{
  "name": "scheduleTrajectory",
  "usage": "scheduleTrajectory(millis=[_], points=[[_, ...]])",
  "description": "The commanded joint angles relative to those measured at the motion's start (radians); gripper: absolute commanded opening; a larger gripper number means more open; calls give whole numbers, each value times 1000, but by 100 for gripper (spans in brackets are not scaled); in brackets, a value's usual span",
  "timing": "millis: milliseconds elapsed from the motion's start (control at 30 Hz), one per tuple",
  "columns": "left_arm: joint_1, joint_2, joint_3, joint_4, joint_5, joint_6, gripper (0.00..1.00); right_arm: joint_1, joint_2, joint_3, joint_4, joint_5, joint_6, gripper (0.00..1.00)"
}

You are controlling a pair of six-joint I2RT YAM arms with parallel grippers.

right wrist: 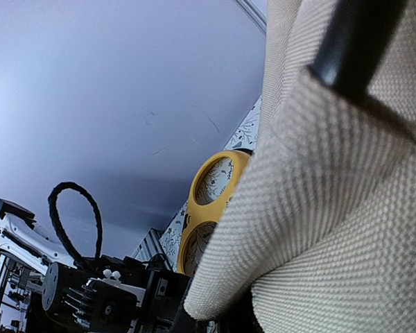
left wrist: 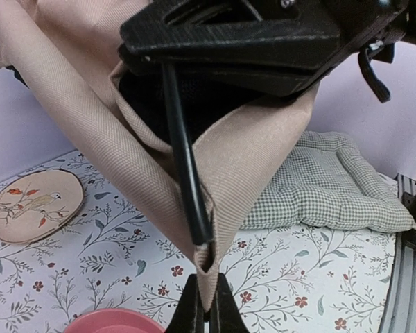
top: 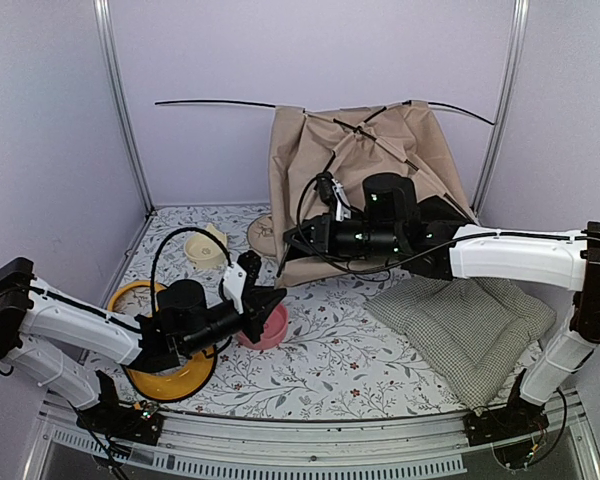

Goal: Set up the pet tent

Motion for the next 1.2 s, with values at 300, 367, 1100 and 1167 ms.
scheduleTrajectory(millis=[300,367,1100,1167], points=[[-20,-25,33,-26,0,7,0,-18,-41,-60,35,112,-62,0],[-19,-27,39,-36,5,6,0,-17,-42,-61,32,121,-67,0],[46,17,87,-149,55,-56,0,-4,-73,-64,14,101,-149,0],[48,21,91,-159,58,-55,0,-4,-78,-70,19,91,-155,0]])
